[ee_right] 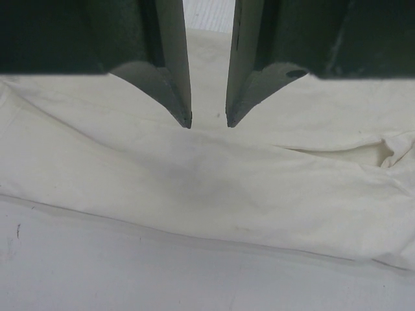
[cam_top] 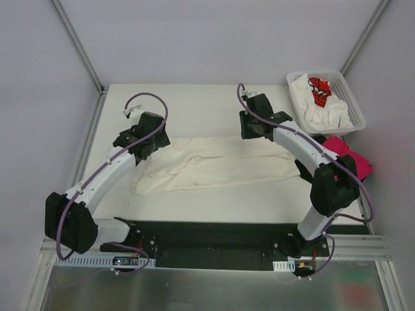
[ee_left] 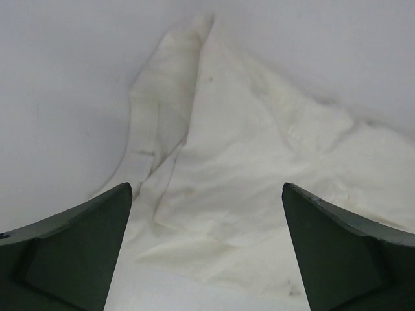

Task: Fold and stack the t-shirts
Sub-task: Fold the other side of the tshirt into a rectangle

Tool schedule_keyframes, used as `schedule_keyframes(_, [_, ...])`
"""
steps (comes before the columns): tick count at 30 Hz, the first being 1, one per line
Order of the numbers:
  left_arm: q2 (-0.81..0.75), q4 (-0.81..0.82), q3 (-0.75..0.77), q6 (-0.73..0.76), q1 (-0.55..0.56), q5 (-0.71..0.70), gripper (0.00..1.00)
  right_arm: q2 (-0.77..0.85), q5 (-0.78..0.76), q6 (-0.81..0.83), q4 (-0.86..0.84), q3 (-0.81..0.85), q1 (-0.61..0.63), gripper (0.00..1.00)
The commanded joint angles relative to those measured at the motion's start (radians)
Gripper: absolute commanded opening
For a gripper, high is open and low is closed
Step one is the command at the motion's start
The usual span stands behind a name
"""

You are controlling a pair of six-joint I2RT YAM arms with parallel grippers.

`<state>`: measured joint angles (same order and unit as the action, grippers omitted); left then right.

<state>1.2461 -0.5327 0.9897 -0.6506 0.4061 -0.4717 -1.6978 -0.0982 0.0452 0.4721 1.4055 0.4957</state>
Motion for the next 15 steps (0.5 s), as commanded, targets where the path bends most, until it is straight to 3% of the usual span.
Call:
schedule_keyframes(1, [0.168,0.117,0.175,0.098,-0.013,-0.142,0.99,0.039,0.002,0.018,-0.009,-0.034,-0.002,0.3])
schedule_keyframes(9, [0.452,0.241,0.342,0.163,-0.098,-0.064,0.9,0.161,0.0,0.007,-0.032,-0.16,-0.046,0.28])
schedule_keyframes(13, [0.539,0.249,0.441,0.189,-0.115,-0.042,0.67,0.182,-0.006,0.012,-0.035,-0.194,-0.071,0.27])
schedule_keyframes(15, [0.568,0.252,0.487,0.206,-0.115,-0.031,0.51,0.184,-0.002,0.015,-0.035,-0.209,-0.089,0.27])
